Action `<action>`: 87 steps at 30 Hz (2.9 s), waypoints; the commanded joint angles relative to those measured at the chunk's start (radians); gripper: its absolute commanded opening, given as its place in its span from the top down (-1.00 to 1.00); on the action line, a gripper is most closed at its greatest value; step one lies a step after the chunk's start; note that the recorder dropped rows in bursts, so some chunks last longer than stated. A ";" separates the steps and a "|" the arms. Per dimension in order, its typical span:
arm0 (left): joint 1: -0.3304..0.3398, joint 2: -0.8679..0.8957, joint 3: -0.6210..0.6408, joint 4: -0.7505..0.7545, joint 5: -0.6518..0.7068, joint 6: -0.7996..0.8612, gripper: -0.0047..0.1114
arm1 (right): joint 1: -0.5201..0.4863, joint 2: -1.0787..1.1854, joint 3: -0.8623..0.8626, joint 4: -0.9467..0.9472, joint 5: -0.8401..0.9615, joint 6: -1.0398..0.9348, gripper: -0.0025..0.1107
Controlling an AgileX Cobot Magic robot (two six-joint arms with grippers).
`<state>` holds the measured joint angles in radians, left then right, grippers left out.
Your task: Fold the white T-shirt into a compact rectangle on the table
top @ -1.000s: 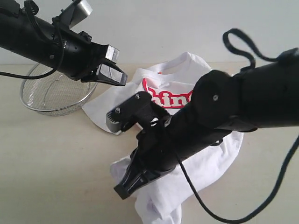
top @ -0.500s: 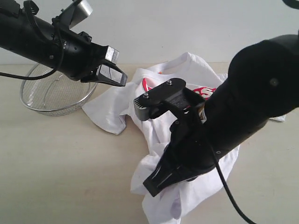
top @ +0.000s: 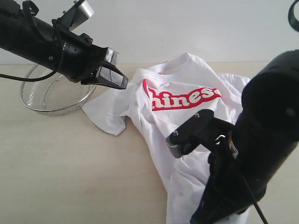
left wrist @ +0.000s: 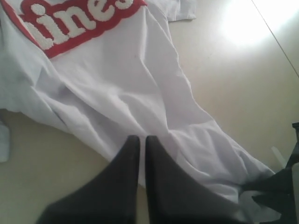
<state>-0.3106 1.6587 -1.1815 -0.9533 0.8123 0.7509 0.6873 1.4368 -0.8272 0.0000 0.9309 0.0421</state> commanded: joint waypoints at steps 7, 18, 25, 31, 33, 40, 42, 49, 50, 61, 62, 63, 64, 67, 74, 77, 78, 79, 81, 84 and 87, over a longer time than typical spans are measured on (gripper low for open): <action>-0.003 -0.012 0.004 0.008 0.047 0.004 0.84 | 0.001 -0.011 0.042 -0.136 0.093 0.069 0.96; -0.005 -0.007 0.010 0.008 0.208 -0.011 0.84 | 0.001 -0.011 0.042 -0.087 -0.036 0.055 -0.04; -0.155 0.112 0.068 -0.042 0.209 0.016 0.84 | 0.001 -0.011 0.042 -0.124 -0.078 0.153 -0.07; -0.305 0.194 0.039 -0.111 0.131 0.049 0.84 | 0.001 -0.044 0.042 -0.124 -0.162 0.169 0.48; -0.328 0.207 0.037 -0.111 0.092 0.049 0.84 | 0.001 -0.078 0.042 -0.127 -0.181 0.171 0.71; -0.337 0.280 0.037 -0.102 -0.032 0.034 0.84 | 0.001 -0.227 0.042 -0.208 -0.193 0.240 0.96; -0.337 0.305 0.037 -0.100 -0.049 0.031 0.84 | 0.001 -0.254 0.042 -0.227 -0.173 0.250 0.96; -0.337 0.400 0.020 -0.104 -0.091 0.027 0.84 | 0.001 -0.271 0.042 -0.229 -0.138 0.250 0.96; -0.337 0.411 0.011 -0.109 -0.091 0.025 0.84 | 0.001 -0.271 0.042 -0.229 -0.138 0.250 0.96; -0.337 0.493 -0.038 0.001 -0.083 -0.078 0.84 | 0.001 -0.265 0.049 -0.237 -0.136 0.244 0.96; -0.337 0.493 -0.037 0.048 -0.083 -0.111 0.84 | 0.001 -0.265 0.049 -0.237 -0.136 0.239 0.96; -0.337 0.493 -0.034 0.085 -0.083 -0.139 0.84 | 0.001 -0.265 0.049 -0.237 -0.133 0.236 0.96; -0.337 0.493 -0.033 0.113 -0.079 -0.159 0.84 | 0.001 -0.265 0.049 -0.237 -0.128 0.236 0.96; -0.335 0.491 -0.033 0.195 -0.080 -0.223 0.84 | 0.001 -0.255 0.049 -0.237 -0.087 0.236 0.96; -0.318 0.485 -0.014 0.214 -0.056 -0.231 0.84 | -0.107 -0.156 0.140 -0.179 -0.155 0.262 0.96; -0.286 0.473 0.028 0.216 -0.056 -0.229 0.84 | -0.162 -0.127 0.170 -0.075 -0.202 0.183 0.96; -0.274 0.466 0.045 0.218 -0.056 -0.229 0.84 | -0.169 -0.124 0.169 -0.029 -0.214 0.137 0.96; -0.263 0.460 0.058 0.218 -0.060 -0.220 0.84 | -0.169 -0.124 0.169 0.011 -0.226 0.113 0.96; -0.235 0.444 0.088 0.218 -0.060 -0.212 0.84 | -0.169 -0.124 0.169 0.048 -0.242 0.107 0.96; -0.197 0.414 0.131 0.218 -0.070 -0.195 0.84 | -0.169 -0.118 0.169 0.049 -0.230 0.103 0.96; -0.150 0.378 0.176 0.218 -0.087 -0.179 0.84 | -0.169 -0.114 0.169 0.047 -0.217 0.086 0.96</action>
<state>-0.5048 2.0442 -1.0574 -0.8319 0.7717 0.5548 0.5263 1.3191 -0.6594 0.0407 0.7053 0.1512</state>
